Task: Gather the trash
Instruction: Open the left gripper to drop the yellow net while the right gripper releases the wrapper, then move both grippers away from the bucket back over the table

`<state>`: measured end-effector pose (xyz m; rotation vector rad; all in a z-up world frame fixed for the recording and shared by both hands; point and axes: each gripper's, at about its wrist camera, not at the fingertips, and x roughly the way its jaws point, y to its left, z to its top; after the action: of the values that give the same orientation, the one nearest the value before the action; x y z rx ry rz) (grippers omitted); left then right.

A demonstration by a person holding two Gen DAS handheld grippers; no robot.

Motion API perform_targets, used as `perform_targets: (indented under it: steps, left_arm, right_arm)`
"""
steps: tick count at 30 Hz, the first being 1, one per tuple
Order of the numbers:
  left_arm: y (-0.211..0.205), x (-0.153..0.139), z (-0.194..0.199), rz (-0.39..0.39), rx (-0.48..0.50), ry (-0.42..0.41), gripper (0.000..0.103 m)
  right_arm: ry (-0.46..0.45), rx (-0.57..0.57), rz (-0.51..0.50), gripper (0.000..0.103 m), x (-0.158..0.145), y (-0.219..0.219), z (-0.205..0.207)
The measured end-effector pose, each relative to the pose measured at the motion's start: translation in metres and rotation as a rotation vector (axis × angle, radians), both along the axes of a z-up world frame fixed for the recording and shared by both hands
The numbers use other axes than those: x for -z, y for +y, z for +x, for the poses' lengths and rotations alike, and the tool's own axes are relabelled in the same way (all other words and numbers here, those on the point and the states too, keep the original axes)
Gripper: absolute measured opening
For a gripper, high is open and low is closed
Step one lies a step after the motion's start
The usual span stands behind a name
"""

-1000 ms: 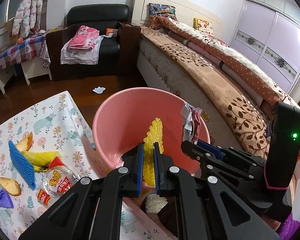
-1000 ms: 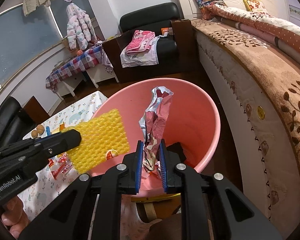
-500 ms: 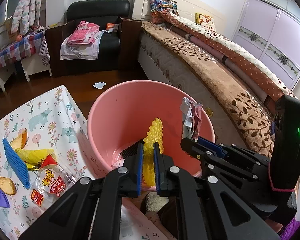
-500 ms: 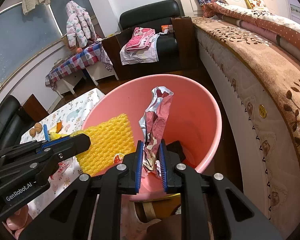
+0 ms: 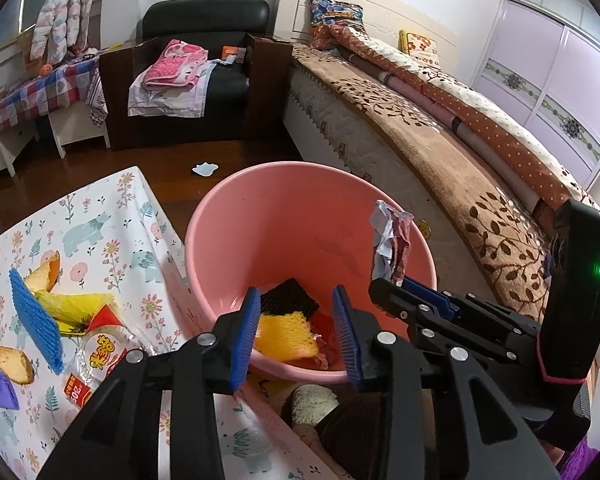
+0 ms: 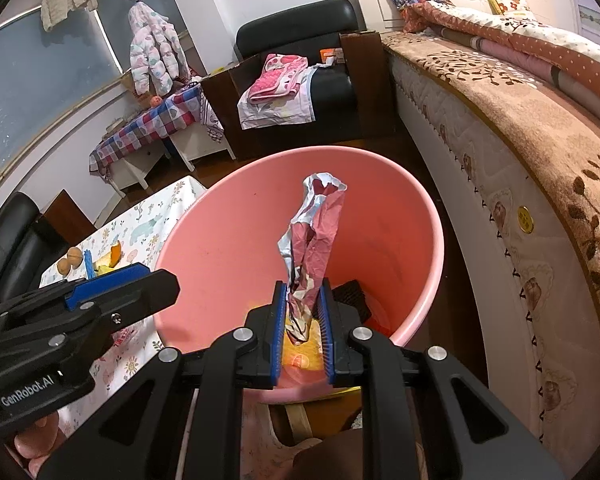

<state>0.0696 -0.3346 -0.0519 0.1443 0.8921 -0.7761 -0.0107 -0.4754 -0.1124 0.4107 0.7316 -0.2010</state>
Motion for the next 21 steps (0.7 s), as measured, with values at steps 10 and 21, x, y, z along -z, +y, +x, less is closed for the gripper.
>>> perform_targets:
  steps: [10,21]
  left_arm:
    - [0.019,-0.007,0.001,-0.010,-0.037,-0.006,0.043]
    - [0.046,-0.015,-0.001,-0.016,-0.085,-0.009,0.044]
  right_arm:
    - [0.009,0.010,0.020,0.018,0.000,-0.001,0.000]
    - [0.005,0.008,0.033,0.039,-0.004,0.001,-0.002]
